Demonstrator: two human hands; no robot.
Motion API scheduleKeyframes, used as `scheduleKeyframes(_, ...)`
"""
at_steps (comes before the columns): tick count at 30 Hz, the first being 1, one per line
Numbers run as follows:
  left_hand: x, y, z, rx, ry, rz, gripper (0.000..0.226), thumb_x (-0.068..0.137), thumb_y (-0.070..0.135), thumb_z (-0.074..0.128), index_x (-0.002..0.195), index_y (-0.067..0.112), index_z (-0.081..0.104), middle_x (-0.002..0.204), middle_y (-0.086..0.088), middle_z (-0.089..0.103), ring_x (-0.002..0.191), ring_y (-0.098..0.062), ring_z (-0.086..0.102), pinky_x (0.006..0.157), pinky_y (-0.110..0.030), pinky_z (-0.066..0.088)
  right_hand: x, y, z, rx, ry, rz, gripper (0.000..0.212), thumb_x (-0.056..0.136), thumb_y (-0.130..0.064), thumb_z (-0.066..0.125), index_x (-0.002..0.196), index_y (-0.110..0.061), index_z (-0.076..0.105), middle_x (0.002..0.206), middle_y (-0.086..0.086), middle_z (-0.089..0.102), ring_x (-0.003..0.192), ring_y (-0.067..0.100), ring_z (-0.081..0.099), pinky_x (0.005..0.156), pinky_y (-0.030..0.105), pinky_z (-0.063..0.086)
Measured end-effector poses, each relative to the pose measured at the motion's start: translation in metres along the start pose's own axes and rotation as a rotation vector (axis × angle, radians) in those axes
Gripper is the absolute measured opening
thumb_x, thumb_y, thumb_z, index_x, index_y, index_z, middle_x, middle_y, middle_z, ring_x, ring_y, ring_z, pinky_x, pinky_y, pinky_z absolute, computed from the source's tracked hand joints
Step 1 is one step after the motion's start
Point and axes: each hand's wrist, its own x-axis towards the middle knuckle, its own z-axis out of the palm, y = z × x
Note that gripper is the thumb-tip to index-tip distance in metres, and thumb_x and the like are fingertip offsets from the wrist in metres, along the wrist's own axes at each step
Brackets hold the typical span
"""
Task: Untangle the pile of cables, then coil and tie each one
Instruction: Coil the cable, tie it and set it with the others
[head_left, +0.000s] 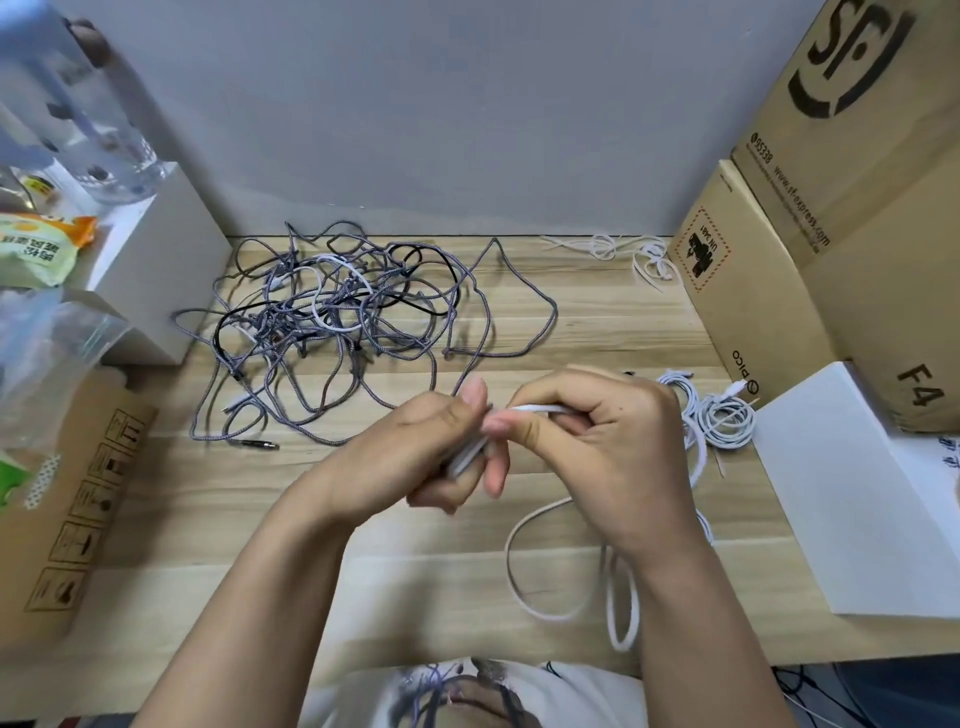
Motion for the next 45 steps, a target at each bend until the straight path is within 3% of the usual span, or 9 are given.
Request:
scheduleKeyframes(5,-0.004,0.006,-0.005,-0.622,-0.521,0.231,0.045,0.095,0.051,0.042,0.085,0.010,0.060,0.042,0.005,0.024,0.034,-0.009,0.020,0.057,-0.024,0.046,0.001,0.001,0.001,0.151,-0.030,0.065,0.021,0.082,-0.043,0.058,0.063,-0.034,0.057,0.052,-0.009,0.046,0.051,0.004,0.037,0.050,0.024,0.033)
scheduleKeyframes(9,-0.002,0.021,0.002,-1.010,-0.547,0.359,0.034,0.095,0.034,0.050,0.096,0.001,0.053,0.050,0.003,0.027,0.038,-0.012,0.022,0.067,-0.031,0.045,0.002,0.005,0.010,0.202,-0.126,0.132,0.030,0.089,-0.045,0.044,0.062,-0.031,0.045,0.057,-0.003,0.036,0.056,0.008,0.034,0.053,0.023,0.030)
scheduleKeyframes(18,0.004,0.041,-0.003,-1.051,0.240,0.487,0.013,0.096,0.006,0.043,0.106,-0.002,0.045,0.070,-0.009,0.049,0.063,-0.021,0.048,0.087,-0.034,0.045,-0.007,0.017,0.027,-0.005,-0.374,0.234,0.031,0.089,-0.043,0.044,0.061,-0.029,0.041,0.052,-0.007,0.037,0.052,0.007,0.033,0.053,0.027,0.030)
scheduleKeyframes(24,0.026,0.001,-0.010,0.064,0.727,0.344,0.009,0.088,0.020,0.044,0.097,0.020,0.046,0.063,0.010,0.053,0.058,-0.005,0.050,0.064,-0.018,0.043,-0.016,0.014,0.020,-0.320,-0.532,0.168,0.040,0.082,-0.045,0.053,0.065,-0.010,0.043,0.056,0.010,0.042,0.058,0.025,0.040,0.056,0.038,0.031)
scheduleKeyframes(30,0.015,-0.006,-0.003,0.542,0.475,0.033,0.028,0.096,0.034,0.044,0.079,0.017,0.059,0.053,0.007,0.050,0.048,-0.001,0.046,0.054,-0.019,0.039,-0.007,0.018,0.006,-0.522,-0.374,0.196,0.027,0.068,-0.052,0.047,0.054,-0.029,0.046,0.046,0.003,0.036,0.053,0.020,0.033,0.049,0.029,0.027)
scheduleKeyframes(33,0.012,-0.001,0.002,0.521,0.303,-0.079,0.055,0.082,0.053,0.036,0.072,0.004,0.056,0.044,0.009,0.045,0.042,-0.003,0.040,0.047,-0.016,0.032,-0.007,0.023,0.005,-0.710,-0.255,0.087,0.027,0.061,-0.039,0.053,0.046,-0.018,0.044,0.038,0.003,0.032,0.045,0.024,0.032,0.046,0.020,0.019)
scheduleKeyframes(36,0.009,0.000,0.002,0.515,0.161,-0.167,0.051,0.080,0.059,0.046,0.066,0.011,0.057,0.042,0.012,0.047,0.041,-0.002,0.040,0.045,-0.015,0.031,-0.007,0.033,0.005,-0.814,-0.184,0.020,0.029,0.060,-0.048,0.048,0.046,-0.024,0.054,0.036,-0.002,0.045,0.043,0.016,0.028,0.056,0.024,0.030)
scheduleKeyframes(41,0.001,0.004,-0.008,0.220,-0.003,-0.223,0.036,0.077,0.039,0.072,0.056,0.016,0.054,0.042,-0.001,0.040,0.036,-0.010,0.032,0.040,-0.015,0.030,-0.003,0.045,0.001,-0.784,-0.090,0.025,0.029,0.071,-0.048,0.056,0.053,-0.025,0.058,0.051,-0.009,0.057,0.055,0.015,0.042,0.065,0.033,0.021)
scheduleKeyframes(45,-0.004,0.010,-0.009,-0.188,-0.155,0.009,0.033,0.079,0.042,0.067,0.054,0.022,0.059,0.037,0.012,0.029,0.033,-0.013,0.016,0.046,-0.017,0.039,0.004,0.043,0.005,-0.516,-0.036,0.079,0.037,0.079,-0.050,0.045,0.062,-0.022,0.061,0.061,-0.011,0.048,0.061,0.015,0.040,0.062,0.032,0.025)
